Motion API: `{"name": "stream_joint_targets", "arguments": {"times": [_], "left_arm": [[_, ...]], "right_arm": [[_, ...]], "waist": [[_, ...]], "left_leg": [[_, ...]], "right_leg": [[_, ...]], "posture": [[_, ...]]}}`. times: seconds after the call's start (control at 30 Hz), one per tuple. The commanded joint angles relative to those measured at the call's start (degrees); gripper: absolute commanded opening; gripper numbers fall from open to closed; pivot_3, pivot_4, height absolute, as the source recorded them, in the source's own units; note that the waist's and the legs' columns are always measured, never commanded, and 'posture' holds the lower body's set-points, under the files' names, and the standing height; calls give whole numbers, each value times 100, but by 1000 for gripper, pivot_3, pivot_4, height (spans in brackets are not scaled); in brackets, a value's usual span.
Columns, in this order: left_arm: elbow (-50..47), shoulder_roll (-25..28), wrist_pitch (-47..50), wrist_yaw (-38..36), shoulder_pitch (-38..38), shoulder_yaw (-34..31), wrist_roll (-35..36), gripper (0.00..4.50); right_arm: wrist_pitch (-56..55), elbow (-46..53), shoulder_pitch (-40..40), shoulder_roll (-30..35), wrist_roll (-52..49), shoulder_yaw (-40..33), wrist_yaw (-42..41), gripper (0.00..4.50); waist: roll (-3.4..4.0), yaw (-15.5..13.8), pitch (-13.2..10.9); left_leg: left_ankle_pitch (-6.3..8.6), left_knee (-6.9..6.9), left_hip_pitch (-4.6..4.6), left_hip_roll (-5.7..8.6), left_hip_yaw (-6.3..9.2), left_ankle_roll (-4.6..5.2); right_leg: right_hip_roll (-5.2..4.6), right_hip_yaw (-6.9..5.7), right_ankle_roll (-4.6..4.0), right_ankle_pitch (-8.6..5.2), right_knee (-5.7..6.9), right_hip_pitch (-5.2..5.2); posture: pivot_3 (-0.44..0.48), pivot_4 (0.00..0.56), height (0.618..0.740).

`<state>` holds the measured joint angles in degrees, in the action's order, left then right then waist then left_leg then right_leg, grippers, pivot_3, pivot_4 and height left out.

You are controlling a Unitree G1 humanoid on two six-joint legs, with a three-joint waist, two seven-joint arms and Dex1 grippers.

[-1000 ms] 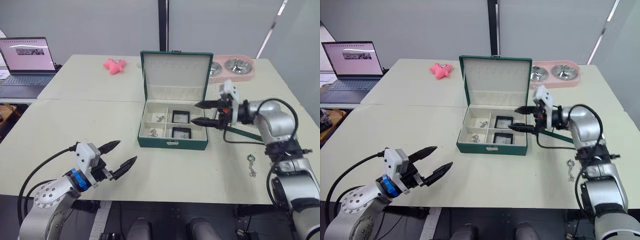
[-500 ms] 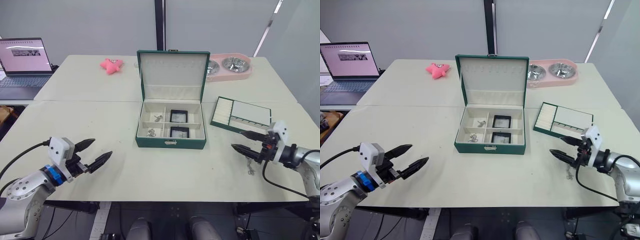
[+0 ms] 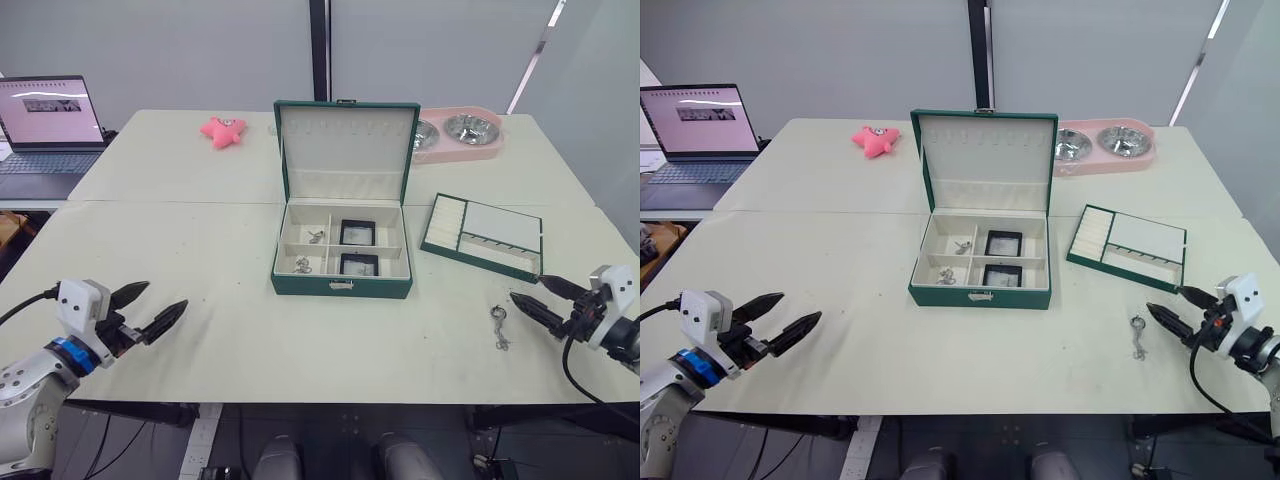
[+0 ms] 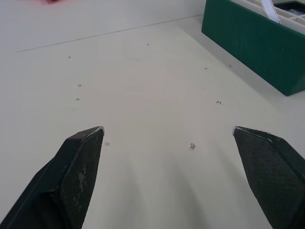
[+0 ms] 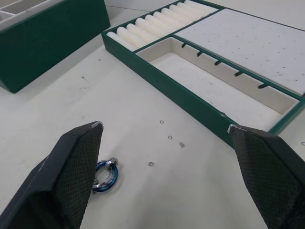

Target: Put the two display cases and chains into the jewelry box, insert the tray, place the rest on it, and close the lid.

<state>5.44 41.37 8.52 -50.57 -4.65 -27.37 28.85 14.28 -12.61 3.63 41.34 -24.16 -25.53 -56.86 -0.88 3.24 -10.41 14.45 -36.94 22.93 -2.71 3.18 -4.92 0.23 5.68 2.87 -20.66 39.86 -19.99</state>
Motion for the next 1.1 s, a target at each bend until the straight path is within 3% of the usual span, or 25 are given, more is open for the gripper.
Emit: {"name": "stream_joint_targets", "arguments": {"times": [0.03,0.53,1.1], "left_arm": [[10,-23,-161,99,41,-208,-6,4500],[318,-124,-370,351,142,-193,-38,4500],[19,-138,-476,141,23,100,-151,4500]], "right_arm": [[-333,-203,-12,-23,-27,-257,239,4462],[-1069,-1160,255,12,44,-119,527,4462],[-1000,-1013,230,70,-27,-120,489,4462]], "waist": [[0,2,0],[0,5,0],[1,4,1]], "left_leg": [[0,0,0,0,-1,0],[0,-1,-3,0,-2,0],[0,-1,-3,0,-2,0]], "right_leg": [[-1,1,0,0,0,0],[0,1,0,0,3,2],[0,1,0,0,4,2]], "posture": [[0,150,740],[0,150,740],[0,150,740]]}}
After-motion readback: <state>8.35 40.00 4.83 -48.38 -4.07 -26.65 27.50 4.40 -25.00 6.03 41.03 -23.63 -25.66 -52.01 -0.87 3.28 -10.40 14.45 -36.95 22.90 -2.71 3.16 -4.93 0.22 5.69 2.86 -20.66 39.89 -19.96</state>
